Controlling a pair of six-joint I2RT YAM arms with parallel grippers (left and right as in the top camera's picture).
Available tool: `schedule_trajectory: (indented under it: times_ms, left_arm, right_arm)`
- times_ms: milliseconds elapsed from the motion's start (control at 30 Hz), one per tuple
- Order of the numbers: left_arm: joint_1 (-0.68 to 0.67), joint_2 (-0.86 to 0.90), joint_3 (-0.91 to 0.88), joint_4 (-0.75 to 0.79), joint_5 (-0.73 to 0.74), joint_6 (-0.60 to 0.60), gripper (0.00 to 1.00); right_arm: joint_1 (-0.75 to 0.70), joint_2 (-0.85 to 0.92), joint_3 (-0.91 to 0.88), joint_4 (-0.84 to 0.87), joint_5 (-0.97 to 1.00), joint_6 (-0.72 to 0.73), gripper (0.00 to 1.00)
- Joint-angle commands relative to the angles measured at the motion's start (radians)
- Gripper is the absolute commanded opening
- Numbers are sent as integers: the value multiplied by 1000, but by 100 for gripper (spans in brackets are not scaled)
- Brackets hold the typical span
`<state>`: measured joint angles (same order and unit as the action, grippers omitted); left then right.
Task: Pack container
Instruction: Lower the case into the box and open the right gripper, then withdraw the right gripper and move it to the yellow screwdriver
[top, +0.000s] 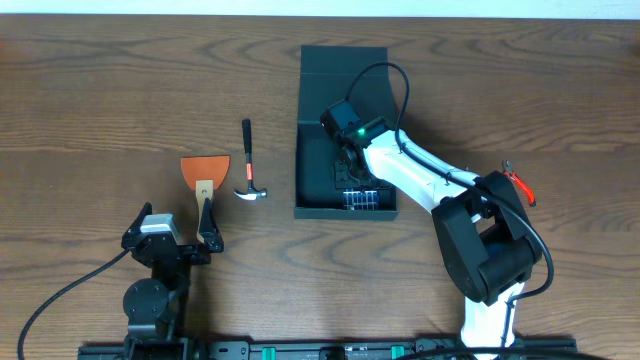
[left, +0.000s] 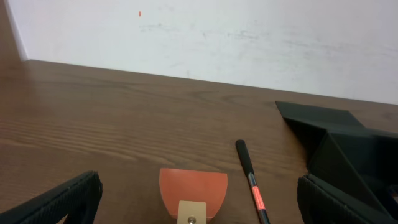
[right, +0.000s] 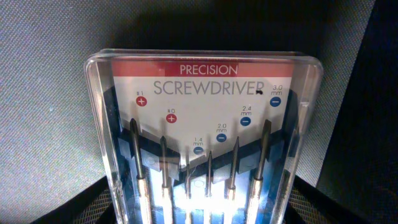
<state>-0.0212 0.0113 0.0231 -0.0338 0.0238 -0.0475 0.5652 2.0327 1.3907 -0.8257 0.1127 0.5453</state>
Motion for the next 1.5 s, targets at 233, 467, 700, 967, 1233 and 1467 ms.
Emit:
schedule_trajectory:
  times_ms: [233, 467, 700, 967, 1233, 1467]
  left_arm:
    - [5, 0, -19, -37, -9, 10, 98]
    - [5, 0, -19, -37, -9, 10, 99]
    - [5, 0, -19, -37, -9, 10, 98]
    - [5, 0, -19, -37, -9, 10, 99]
    - [5, 0, -19, -37, -9, 10, 99]
    - [5, 0, -19, -37, -9, 10, 99]
  right_arm:
    - [3, 16, -3, 5, 11, 19, 67]
    - [3, 16, -3, 8, 11, 19, 80]
    - [-5, 16, -2, 8, 11, 15, 83]
    - [-29, 15, 87, -18, 11, -39, 80]
    - [-62, 15, 354, -145, 12, -103, 80]
    - [-121, 14, 623, -380, 57, -192, 83]
